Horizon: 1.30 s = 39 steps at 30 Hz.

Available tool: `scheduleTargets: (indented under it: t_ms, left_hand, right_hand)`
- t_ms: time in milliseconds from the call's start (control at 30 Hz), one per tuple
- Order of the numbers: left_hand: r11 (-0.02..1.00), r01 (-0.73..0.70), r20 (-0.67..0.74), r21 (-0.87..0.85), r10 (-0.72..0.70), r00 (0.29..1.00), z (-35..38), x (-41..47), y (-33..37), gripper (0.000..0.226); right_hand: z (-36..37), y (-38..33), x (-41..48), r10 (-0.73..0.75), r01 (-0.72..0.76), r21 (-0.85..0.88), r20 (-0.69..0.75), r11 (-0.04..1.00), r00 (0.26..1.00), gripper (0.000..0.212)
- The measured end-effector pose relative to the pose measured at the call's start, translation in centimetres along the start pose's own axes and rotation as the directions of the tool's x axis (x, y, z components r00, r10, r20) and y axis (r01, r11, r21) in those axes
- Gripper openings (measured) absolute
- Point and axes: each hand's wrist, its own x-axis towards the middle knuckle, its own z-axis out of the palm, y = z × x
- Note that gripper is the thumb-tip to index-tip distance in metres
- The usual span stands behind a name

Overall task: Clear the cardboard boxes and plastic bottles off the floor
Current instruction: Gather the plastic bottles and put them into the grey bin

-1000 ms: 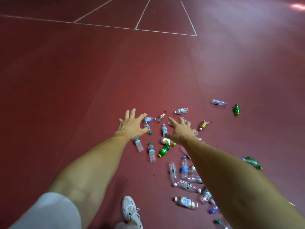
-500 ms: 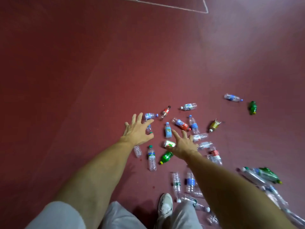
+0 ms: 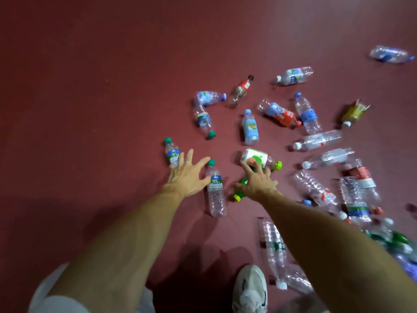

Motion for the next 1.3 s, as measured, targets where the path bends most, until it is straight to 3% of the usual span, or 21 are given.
scheduleTargets:
  t_ms: [267,400,600,733,800,900,1033,1300]
  left_hand:
    - [0.998,-0.026,0.074,0.054,0.022,0.997,12.1,5.6,-1.6,0.081]
    - [0.997,-0.037,0.097,0.071,0.03,0.995,13.4,5.8,-1.0,0.083]
    - [0.991,-0.067,0.156,0.115,0.049,0.986,14.3,5.3,0.2,0.086]
    - [1.0,-0.016,0.138,-0.001,0.016,0.99,15.3,4.8,1.3,0.086]
    - [0.999,0.011,0.143,-0.038,-0.005,0.99,15.9,4.4,1.6,0.088]
    - [0.998,0.011,0.145,-0.067,-0.001,0.989,16.4,4.3,1.9,0.09]
    - [0.992,-0.057,0.174,-0.11,0.076,0.982,16.4,4.8,2.6,0.101]
    - [0.988,-0.037,0.221,-0.148,0.069,0.973,16.9,5.0,3.7,0.101]
  right_hand:
    - [8.6,4.7,8.6,0.023,-0.023,0.001,-0.032,1.0,0.999,0.081]
    - [10.0,5.6,8.8,0.061,-0.06,-0.047,0.02,0.997,0.998,0.071]
    - [11.5,6.4,7.2,-0.019,0.019,-0.002,0.029,1.0,0.999,0.054]
    - [11.6,6.2,6.4,-0.013,0.014,0.055,-0.024,0.998,1.0,0.04]
    - [11.9,5.9,5.8,0.022,-0.017,0.09,-0.054,0.996,0.998,0.044]
    - [12.5,5.9,5.2,0.071,-0.065,0.099,-0.056,0.993,0.996,0.07]
    - [13.6,6.5,4.6,0.138,-0.136,0.092,-0.022,0.987,0.99,0.09]
    - [13.1,7.8,4.1,0.033,-0.026,0.099,-0.073,0.995,0.997,0.067]
